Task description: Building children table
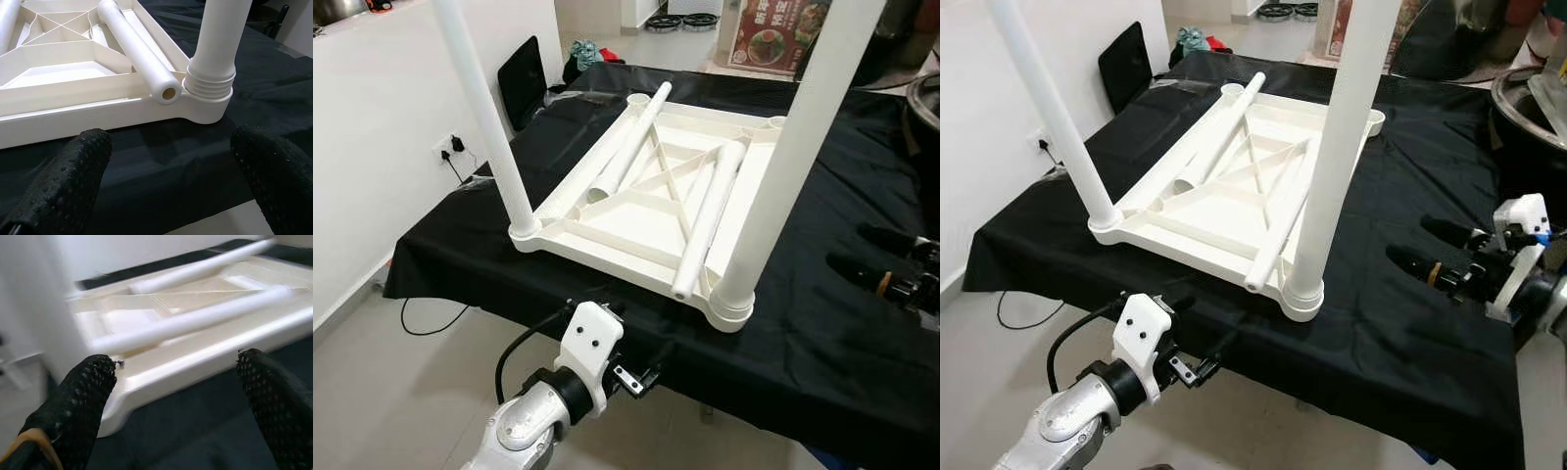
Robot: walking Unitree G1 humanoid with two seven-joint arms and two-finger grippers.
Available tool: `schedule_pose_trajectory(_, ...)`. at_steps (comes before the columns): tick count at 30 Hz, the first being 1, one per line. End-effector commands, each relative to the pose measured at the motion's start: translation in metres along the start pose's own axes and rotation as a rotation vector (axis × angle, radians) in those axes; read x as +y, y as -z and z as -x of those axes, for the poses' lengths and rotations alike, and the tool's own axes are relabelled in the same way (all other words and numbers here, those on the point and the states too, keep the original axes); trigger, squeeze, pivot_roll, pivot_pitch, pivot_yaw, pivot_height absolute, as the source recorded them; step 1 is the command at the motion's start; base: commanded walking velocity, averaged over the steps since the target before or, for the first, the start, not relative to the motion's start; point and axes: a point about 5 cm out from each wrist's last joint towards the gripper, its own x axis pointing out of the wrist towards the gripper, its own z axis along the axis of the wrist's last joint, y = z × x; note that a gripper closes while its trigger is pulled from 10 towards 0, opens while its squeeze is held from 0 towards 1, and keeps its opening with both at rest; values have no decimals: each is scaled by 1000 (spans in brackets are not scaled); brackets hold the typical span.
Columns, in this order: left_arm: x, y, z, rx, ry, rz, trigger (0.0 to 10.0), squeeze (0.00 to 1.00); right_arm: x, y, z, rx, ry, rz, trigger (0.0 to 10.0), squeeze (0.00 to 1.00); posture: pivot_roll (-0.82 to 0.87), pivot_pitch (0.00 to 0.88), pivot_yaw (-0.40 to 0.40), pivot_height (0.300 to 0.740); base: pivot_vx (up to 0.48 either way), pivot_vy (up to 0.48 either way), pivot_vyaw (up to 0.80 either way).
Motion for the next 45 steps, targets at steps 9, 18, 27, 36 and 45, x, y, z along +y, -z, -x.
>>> schedule_pose_trajectory(9, -1, 5, 3, 21, 2, -16, 10000, 0, 16, -2, -6, -1, -201, -26, 10000, 0, 122, 148, 1, 740, 0, 0, 0)
schedule_pose_trajectory(18, -2, 5, 3, 15, 6, -22, 10000, 0, 30, -19, -32, -75, -313, 7, 10000, 0, 123, 142, -1, 740, 0, 0, 0)
schedule_pose_trajectory(27, -3, 6, 3, 12, 5, -22, 10000, 0, 43, -22, -55, -118, -372, 9, 10000, 0, 123, 134, -2, 740, 0, 0, 0)
schedule_pose_trajectory(36, -4, 5, 3, 9, 7, -22, 10000, 0, 50, -25, -78, -157, -381, 10, 10000, 0, 126, 139, -9, 740, 0, 0, 0)
schedule_pose_trajectory(45, -4, 4, 3, 5, 2, -23, 10000, 0, 55, -25, -96, -188, -374, -2, 10000, 0, 127, 146, -8, 740, 0, 0, 0)
